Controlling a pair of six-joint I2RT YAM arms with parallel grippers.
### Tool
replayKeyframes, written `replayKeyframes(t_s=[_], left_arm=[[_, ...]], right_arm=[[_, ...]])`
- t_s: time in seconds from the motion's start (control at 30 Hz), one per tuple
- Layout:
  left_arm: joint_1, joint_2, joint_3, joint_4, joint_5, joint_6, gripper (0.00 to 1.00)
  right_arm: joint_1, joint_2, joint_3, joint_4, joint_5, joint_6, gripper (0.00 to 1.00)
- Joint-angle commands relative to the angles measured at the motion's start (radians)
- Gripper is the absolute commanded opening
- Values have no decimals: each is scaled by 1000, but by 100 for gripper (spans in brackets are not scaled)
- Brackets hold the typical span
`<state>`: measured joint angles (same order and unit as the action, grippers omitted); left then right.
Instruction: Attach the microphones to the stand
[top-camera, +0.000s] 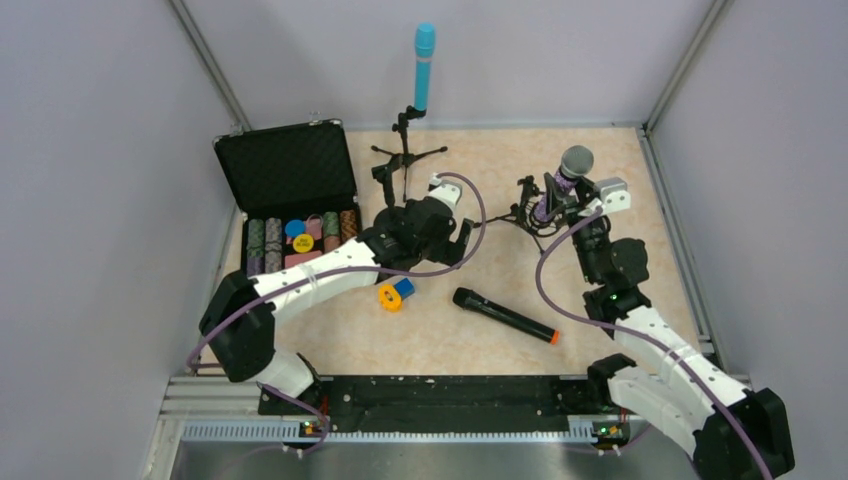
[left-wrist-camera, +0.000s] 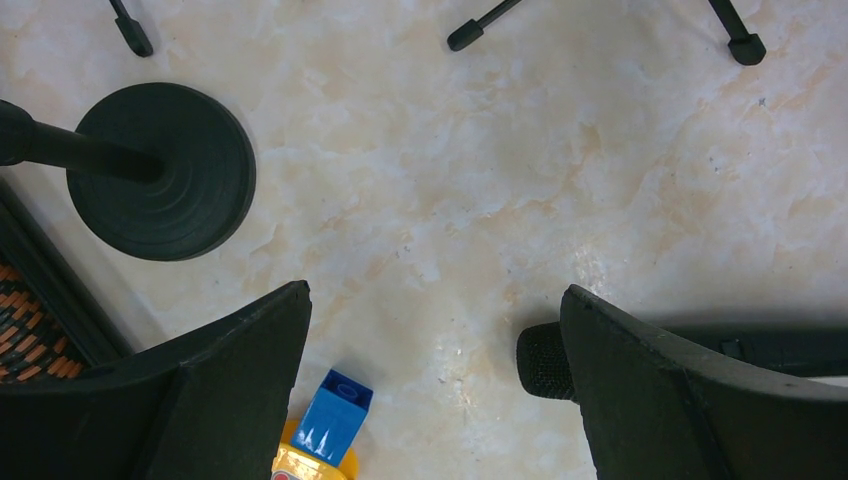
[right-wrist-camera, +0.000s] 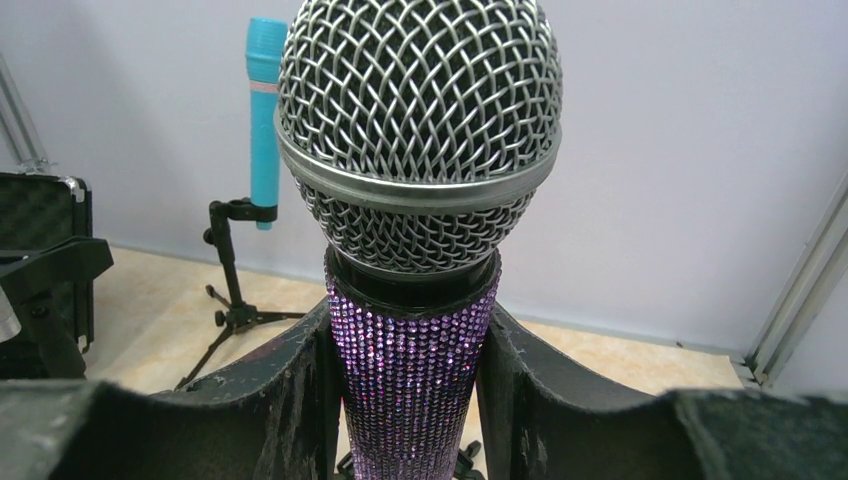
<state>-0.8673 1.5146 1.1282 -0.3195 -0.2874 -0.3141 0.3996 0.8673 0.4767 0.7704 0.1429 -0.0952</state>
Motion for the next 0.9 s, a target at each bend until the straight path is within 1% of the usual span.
replayKeyframes(t_s=[0.0,0.2,0.4,0.67,0.87], left_arm=[[-9,-6,25,10,-24,5,99],[-15,-1,28,11,-25,2,99],[-19,6,33,9,-26,9,99],[-25,15,37,8,-30,6,99],[-28,30,48,-2,-37,13,99]], right_arm=[[10,-10,-34,-22,-21,-30,0],[10,-36,4,-25,4,38,0],[10,-96,56,-99,-8,68,0],[10,-123,57,-125,6,55,0],[10,-144,65,-108,-2,78,0]])
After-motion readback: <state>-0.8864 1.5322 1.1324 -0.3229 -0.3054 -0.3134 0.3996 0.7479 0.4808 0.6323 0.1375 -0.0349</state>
